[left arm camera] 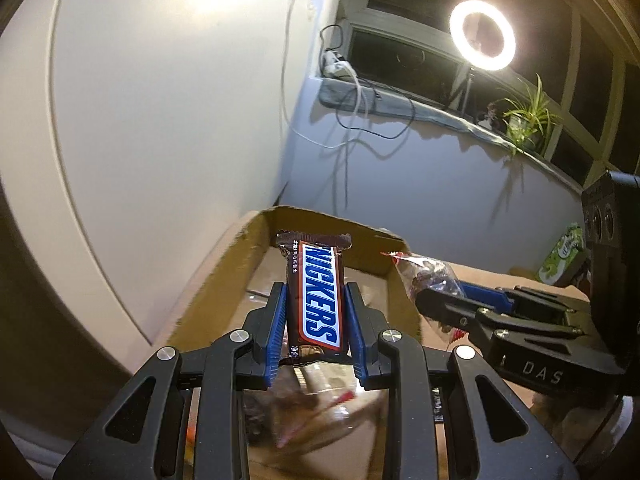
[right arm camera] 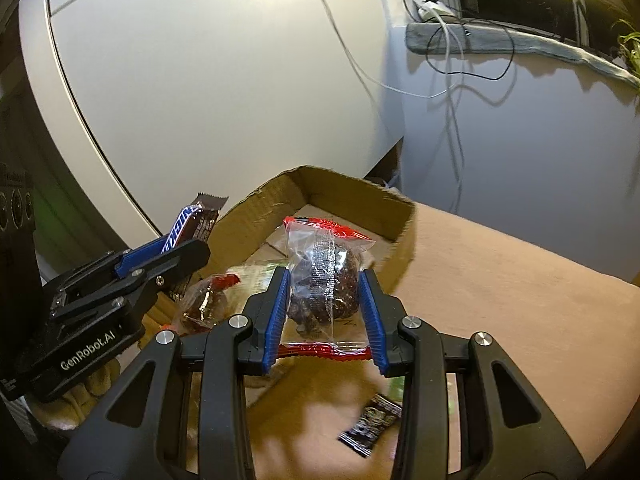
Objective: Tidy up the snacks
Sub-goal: 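Carry the Snickers bar with the left gripper and candy bag with the right into the box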
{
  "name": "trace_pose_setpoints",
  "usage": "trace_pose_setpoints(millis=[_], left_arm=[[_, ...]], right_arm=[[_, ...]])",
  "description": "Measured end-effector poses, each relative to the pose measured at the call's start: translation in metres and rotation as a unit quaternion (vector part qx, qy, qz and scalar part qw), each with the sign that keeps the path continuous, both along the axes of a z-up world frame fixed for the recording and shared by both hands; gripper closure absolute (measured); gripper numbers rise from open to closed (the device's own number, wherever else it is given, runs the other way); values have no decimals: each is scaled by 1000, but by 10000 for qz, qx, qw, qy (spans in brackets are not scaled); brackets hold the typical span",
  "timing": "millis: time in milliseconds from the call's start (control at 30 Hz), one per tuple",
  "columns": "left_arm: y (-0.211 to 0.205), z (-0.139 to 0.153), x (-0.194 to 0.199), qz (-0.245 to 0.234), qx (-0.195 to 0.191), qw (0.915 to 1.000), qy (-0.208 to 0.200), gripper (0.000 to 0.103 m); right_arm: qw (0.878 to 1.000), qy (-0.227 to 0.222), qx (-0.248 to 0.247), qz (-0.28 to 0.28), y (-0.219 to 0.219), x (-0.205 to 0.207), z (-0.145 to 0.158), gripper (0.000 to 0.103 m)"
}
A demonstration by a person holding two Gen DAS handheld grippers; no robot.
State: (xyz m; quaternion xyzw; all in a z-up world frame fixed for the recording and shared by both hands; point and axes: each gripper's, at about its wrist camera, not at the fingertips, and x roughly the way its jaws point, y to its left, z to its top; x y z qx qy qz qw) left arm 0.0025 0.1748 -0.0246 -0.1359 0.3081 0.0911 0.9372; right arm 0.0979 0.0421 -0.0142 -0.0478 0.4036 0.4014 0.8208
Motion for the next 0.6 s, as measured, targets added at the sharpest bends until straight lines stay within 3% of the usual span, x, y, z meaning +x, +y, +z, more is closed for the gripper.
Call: trace_pose_setpoints(millis=[600], left_arm=[[24, -6, 20, 127, -18, 9997, 205, 76]], right_arm=[[9996, 54, -170, 216, 35, -2, -20, 66]])
